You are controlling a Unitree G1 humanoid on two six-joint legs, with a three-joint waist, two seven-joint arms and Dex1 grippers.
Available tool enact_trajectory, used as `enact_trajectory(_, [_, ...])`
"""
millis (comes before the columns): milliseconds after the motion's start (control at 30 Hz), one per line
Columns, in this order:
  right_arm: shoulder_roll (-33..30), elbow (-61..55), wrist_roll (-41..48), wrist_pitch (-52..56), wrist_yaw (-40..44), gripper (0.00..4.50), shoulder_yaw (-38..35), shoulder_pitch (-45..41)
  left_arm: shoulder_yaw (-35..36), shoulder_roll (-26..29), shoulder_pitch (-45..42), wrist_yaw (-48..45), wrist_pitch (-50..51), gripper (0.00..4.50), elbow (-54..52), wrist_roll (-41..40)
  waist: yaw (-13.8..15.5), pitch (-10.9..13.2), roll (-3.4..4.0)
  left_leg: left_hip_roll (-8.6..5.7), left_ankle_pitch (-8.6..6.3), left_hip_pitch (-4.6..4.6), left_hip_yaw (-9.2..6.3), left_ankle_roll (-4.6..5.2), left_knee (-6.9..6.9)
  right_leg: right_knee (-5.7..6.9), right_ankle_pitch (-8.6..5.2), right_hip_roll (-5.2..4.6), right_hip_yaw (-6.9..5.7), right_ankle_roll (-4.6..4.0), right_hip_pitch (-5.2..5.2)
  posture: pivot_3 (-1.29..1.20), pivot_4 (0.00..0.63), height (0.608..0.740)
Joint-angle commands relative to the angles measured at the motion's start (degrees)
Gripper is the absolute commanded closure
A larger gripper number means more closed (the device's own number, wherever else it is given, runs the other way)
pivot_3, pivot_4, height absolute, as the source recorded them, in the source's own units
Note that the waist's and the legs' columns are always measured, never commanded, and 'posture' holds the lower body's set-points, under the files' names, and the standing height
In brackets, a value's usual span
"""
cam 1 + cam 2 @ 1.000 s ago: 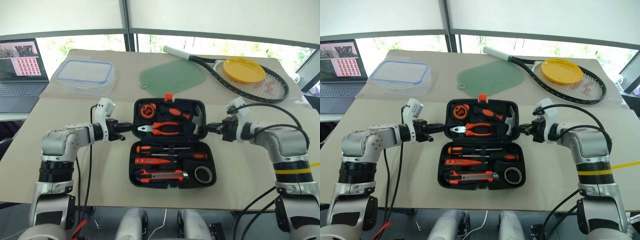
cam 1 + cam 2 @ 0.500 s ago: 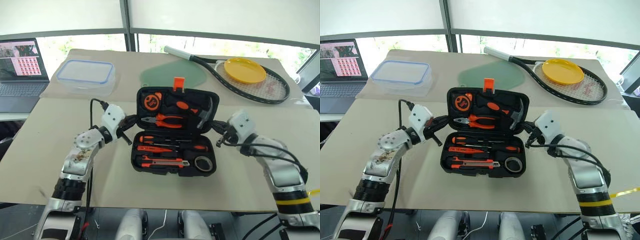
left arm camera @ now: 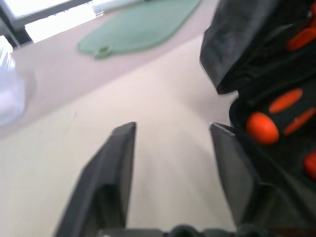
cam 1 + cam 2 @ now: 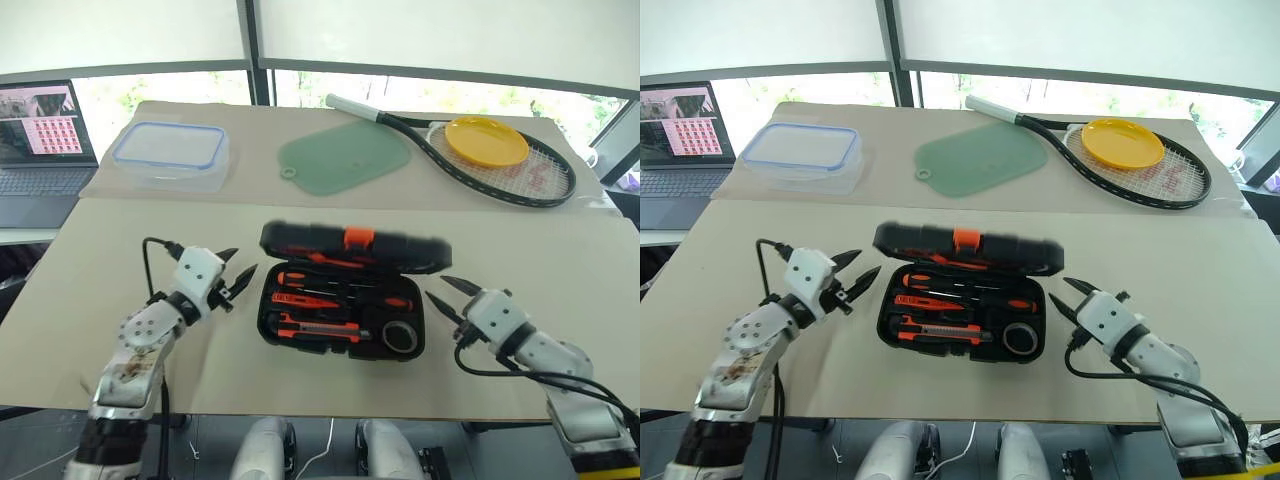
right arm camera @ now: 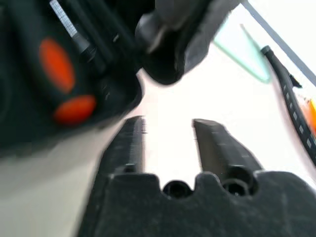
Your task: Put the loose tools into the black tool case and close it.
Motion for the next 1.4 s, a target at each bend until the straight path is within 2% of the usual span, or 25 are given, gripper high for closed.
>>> enact_trajectory(33, [-5.93, -9.26, 12.89, 8.95, 9.50, 1.47, -8.82, 5.76, 10.84, 6.88, 2.92, -4.89, 11.62, 0.68, -7.35, -11.33, 0.03, 0.00, 0.01, 0.01, -0.05, 0.01, -0.01, 0.07, 0.00, 0.03, -0.02, 0.00, -0.01, -0.03, 0.00, 0.00, 0.150, 0.738])
enact_trajectory(100, [-9.67, -11.95, 18.63, 12.94, 16.36, 1.47, -11.33, 10.61, 13.16, 10.42, 2.83, -7.04, 14.06, 0.68, -4.63, -12.95, 0.22, -0.01, 0.02, 0.02, -0.07, 0.17, -0.04, 0.05, -0.03, 0.03, -0.08, 0.00, -0.06, -0.10, 0.12, 0.00, 0.150, 0.738])
enact_trajectory(167, [-12.62, -14.28, 24.57, 17.36, 22.21, 1.47, -13.05, 14.44, 12.10, 13.15, 0.95, -8.99, 13.04, 0.68, -0.11, -11.46, 0.54, -0.01, 0.02, 0.01, -0.08, 0.34, -0.07, 0.06, -0.06, 0.04, -0.18, 0.00, -0.13, -0.15, 0.25, 0.00, 0.150, 0.738])
enact_trajectory(267, [-16.05, -15.46, 26.64, 19.20, 28.41, 2.21, -11.90, 16.48, 5.51, 15.07, -6.44, -11.70, 8.73, 0.64, 9.40, -6.64, 0.85, -0.01, 0.02, 0.00, -0.08, 0.46, -0.06, 0.04, -0.09, 0.05, -0.30, 0.01, -0.13, -0.25, 0.30, 0.00, 0.150, 0.738])
enact_trajectory(300, [-16.82, -15.65, 26.06, 18.84, 30.05, 2.63, -10.86, 16.46, 2.96, 14.89, -9.59, -12.51, 6.84, 0.64, 12.49, -4.86, 1.06, -0.01, 0.02, -0.01, -0.07, 0.45, -0.05, 0.02, -0.09, 0.03, -0.30, 0.02, -0.12, -0.27, 0.29, 0.00, 0.150, 0.738])
enact_trajectory(367, [-17.51, -15.72, 25.08, 19.21, 30.98, 3.19, -8.52, 14.97, -1.62, 14.07, -15.39, -14.57, 3.71, 1.16, 17.87, -2.05, 1.17, -0.03, -0.07, -0.07, -0.06, 0.44, -0.04, 0.01, -0.09, 0.03, -0.29, 0.01, -0.10, -0.27, 0.26, 0.00, 0.150, 0.738])
enact_trajectory(400, [-17.50, -15.80, 25.17, 19.92, 30.96, 3.64, -7.22, 13.66, -3.97, 13.43, -18.23, -15.99, 1.86, 1.44, 20.45, -0.73, 1.14, -0.04, -0.10, -0.07, -0.06, 0.42, -0.03, 0.01, -0.09, 0.02, -0.25, 0.02, -0.09, -0.23, 0.28, 0.00, 0.150, 0.738])
enact_trajectory(500, [-17.49, -16.56, 24.25, 21.48, 31.17, 4.48, -1.67, 8.69, -13.03, 9.41, -28.51, -20.03, -4.43, 2.36, 30.68, 5.31, 1.24, -0.03, -0.14, -0.12, -0.05, 0.35, 0.00, 0.02, -0.09, 0.03, -0.21, 0.03, -0.07, -0.18, 0.22, 0.00, 0.150, 0.738])
enact_trajectory(667, [-15.24, -15.90, 22.37, 24.16, 28.62, 4.50, 4.61, 1.17, -18.57, 4.52, -34.53, -26.10, -9.59, 4.33, 36.71, 7.34, 0.75, -0.03, -0.17, -0.23, -0.05, 0.23, 0.05, 0.03, -0.03, 0.03, -0.17, 0.06, -0.02, -0.13, 0.15, 0.00, 0.150, 0.738])
enact_trajectory(700, [-14.63, -15.69, 22.01, 24.82, 28.04, 4.50, 5.62, -0.22, -19.72, 4.07, -34.87, -27.18, -10.19, 4.48, 36.78, 8.00, 0.49, -0.03, -0.17, -0.23, -0.05, 0.17, 0.05, 0.03, -0.02, 0.05, -0.17, 0.07, -0.02, -0.13, 0.10, 0.00, 0.150, 0.738])
enact_trajectory(800, [-12.31, -14.49, 19.53, 26.41, 24.54, 4.50, 7.77, -4.46, -22.99, 3.56, -35.63, -29.39, -10.05, 4.48, 36.47, 10.50, 0.20, -0.03, -0.17, -0.19, -0.04, 0.02, 0.02, 0.01, 0.05, 0.07, -0.17, 0.11, -0.05, -0.13, -0.01, 0.00, 0.150, 0.738])
enact_trajectory(933, [-8.38, -9.46, 16.05, 29.21, 17.43, 4.50, 7.12, -10.14, -24.23, 7.06, -32.86, -39.59, -6.28, 4.48, 28.50, 6.26, -0.30, -0.03, -0.19, -0.11, -0.04, 0.01, 0.00, 0.02, 0.11, 0.09, -0.16, 0.15, -0.05, -0.12, 0.00, 0.00, 0.150, 0.738])
enact_trajectory(1133, [-7.45, -6.70, 12.75, 29.13, 14.38, 4.50, 5.41, -9.80, -22.25, 9.00, -30.73, -42.07, -1.83, 4.48, 22.85, 4.38, 0.70, -0.06, -0.18, -0.10, -0.10, 0.02, -0.02, 0.12, 0.18, 0.12, -0.15, 0.05, -0.09, -0.04, 0.07, 0.00, 0.150, 0.738])
enact_trajectory(1267, [-8.28, -8.69, 14.67, 29.99, 15.52, 4.50, 2.91, -7.52, -20.00, 9.27, -32.30, -41.90, -0.90, 4.48, 23.17, 4.09, 0.82, -0.06, -0.19, -0.12, -0.12, -0.02, -0.02, 0.16, 0.26, 0.12, -0.11, 0.05, -0.07, 0.01, 0.07, 0.00, 0.150, 0.738])
enact_trajectory(1400, [-9.81, -13.41, 21.92, 32.29, 20.72, 4.50, -0.69, -4.48, -18.26, 8.49, -37.39, -43.35, 6.94, 4.48, 21.55, -0.88, 1.38, -0.04, -0.21, -0.13, -0.11, -0.21, -0.06, 0.17, 0.28, 0.12, -0.11, 0.05, -0.13, 0.02, -0.05, 0.00, 0.150, 0.738])
